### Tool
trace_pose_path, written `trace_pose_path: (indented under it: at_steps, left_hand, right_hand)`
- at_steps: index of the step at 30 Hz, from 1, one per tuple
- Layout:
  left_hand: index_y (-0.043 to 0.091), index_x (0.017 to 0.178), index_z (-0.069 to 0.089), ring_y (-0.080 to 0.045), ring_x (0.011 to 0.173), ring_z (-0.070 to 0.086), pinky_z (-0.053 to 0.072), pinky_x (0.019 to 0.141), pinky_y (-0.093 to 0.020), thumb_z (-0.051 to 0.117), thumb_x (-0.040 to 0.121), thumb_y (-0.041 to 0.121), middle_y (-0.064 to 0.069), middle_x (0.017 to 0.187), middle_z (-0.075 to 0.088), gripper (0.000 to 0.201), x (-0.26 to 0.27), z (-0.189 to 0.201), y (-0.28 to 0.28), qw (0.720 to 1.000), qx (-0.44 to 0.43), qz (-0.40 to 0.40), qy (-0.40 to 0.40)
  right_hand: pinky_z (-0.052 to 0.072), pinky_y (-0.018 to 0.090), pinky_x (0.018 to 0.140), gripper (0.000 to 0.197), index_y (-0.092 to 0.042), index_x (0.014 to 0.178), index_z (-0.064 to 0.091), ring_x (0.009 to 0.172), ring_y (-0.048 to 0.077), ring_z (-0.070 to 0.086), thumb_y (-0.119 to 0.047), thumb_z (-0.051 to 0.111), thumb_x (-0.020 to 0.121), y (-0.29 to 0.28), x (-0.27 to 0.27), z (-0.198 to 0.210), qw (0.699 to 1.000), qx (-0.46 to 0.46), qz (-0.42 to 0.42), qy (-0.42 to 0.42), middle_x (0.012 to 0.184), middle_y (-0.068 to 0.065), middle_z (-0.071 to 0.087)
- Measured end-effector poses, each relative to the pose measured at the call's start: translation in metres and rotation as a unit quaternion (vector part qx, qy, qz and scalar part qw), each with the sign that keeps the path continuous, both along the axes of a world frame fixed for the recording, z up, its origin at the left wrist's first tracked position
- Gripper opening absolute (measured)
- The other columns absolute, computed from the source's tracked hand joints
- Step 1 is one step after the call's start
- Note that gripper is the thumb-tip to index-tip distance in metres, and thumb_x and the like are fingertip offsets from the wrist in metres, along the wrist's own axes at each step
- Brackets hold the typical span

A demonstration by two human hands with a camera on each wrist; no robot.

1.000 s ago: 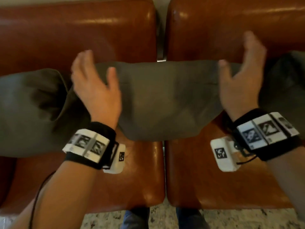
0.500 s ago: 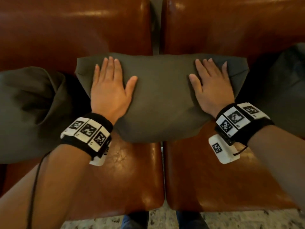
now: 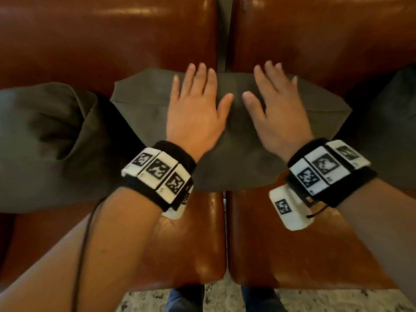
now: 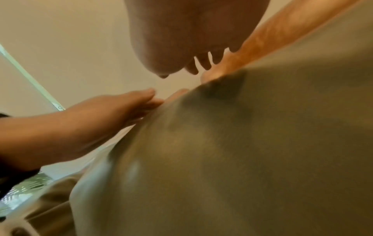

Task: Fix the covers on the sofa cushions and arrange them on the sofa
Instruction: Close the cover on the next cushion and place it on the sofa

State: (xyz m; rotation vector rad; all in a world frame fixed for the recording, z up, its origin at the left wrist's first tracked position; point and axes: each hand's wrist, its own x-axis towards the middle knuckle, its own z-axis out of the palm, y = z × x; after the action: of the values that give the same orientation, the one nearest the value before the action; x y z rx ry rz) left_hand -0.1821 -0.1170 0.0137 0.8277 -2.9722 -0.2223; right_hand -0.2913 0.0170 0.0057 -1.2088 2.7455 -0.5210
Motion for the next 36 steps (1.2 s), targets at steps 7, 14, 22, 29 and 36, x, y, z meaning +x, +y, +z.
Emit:
trace_pose_path:
  at_steps: [7, 14, 22, 29, 36]
  left_hand:
    - [0.004, 0.151, 0.028, -0.028, 0.148, 0.021, 0.007, 0.121, -0.045, 0.016, 0.1, 0.057, -0.017, 0.157, 0.029, 0.074, 0.052, -0.026, -0.06, 0.998, -0.031, 0.041, -0.03]
    - [0.009, 0.155, 0.016, -0.02, 0.149, 0.017, 0.01, 0.121, -0.029, 0.021, 0.103, 0.051, -0.01, 0.16, 0.022, 0.067, 0.103, -0.025, -0.084, 0.965, 0.165, 0.189, 0.079]
    - [0.01, 0.114, 0.066, -0.031, 0.112, 0.063, 0.052, 0.097, -0.044, 0.045, 0.1, 0.033, -0.012, 0.112, 0.07, 0.034, 0.085, -0.049, -0.048, 0.489, 0.594, 0.464, 0.439]
    - [0.005, 0.142, 0.042, -0.009, 0.122, 0.047, 0.033, 0.105, -0.013, 0.037, 0.104, 0.009, -0.003, 0.135, 0.051, 0.039, 0.076, -0.075, -0.039, 0.662, 0.577, 0.396, 0.269]
    - [0.005, 0.149, 0.03, -0.025, 0.145, 0.027, 0.021, 0.115, -0.022, 0.027, 0.104, 0.041, -0.011, 0.153, 0.035, 0.058, 0.12, -0.136, -0.02, 0.639, 0.634, 0.4, 0.173]
  right_hand:
    - [0.004, 0.05, 0.119, 0.071, -0.014, 0.15, 0.031, 0.147, 0.027, 0.022, -0.055, 0.013, 0.096, 0.042, -0.033, -0.037, 0.997, 0.065, -0.046, -0.007, 0.155, 0.012, 0.033]
    - [0.001, 0.056, 0.119, 0.068, -0.006, 0.151, 0.025, 0.149, 0.031, 0.009, -0.049, 0.018, 0.098, 0.058, -0.043, -0.007, 0.988, 0.069, -0.137, 0.025, 0.159, 0.016, 0.021]
    - [0.0, 0.05, 0.12, 0.061, -0.022, 0.152, 0.027, 0.15, 0.021, 0.007, -0.053, 0.026, 0.1, -0.07, 0.066, 0.006, 0.997, 0.032, 0.07, 0.002, 0.161, 0.006, 0.02]
    - [0.002, 0.049, 0.121, 0.061, -0.021, 0.152, 0.028, 0.149, 0.022, 0.013, -0.052, 0.023, 0.099, -0.067, 0.052, -0.012, 0.997, 0.043, 0.061, 0.022, 0.159, 0.006, 0.026]
    - [0.0, 0.046, 0.12, 0.061, -0.02, 0.152, 0.027, 0.149, 0.021, 0.013, -0.05, 0.024, 0.099, -0.068, 0.055, -0.021, 0.998, 0.044, 0.049, 0.021, 0.159, 0.007, 0.025]
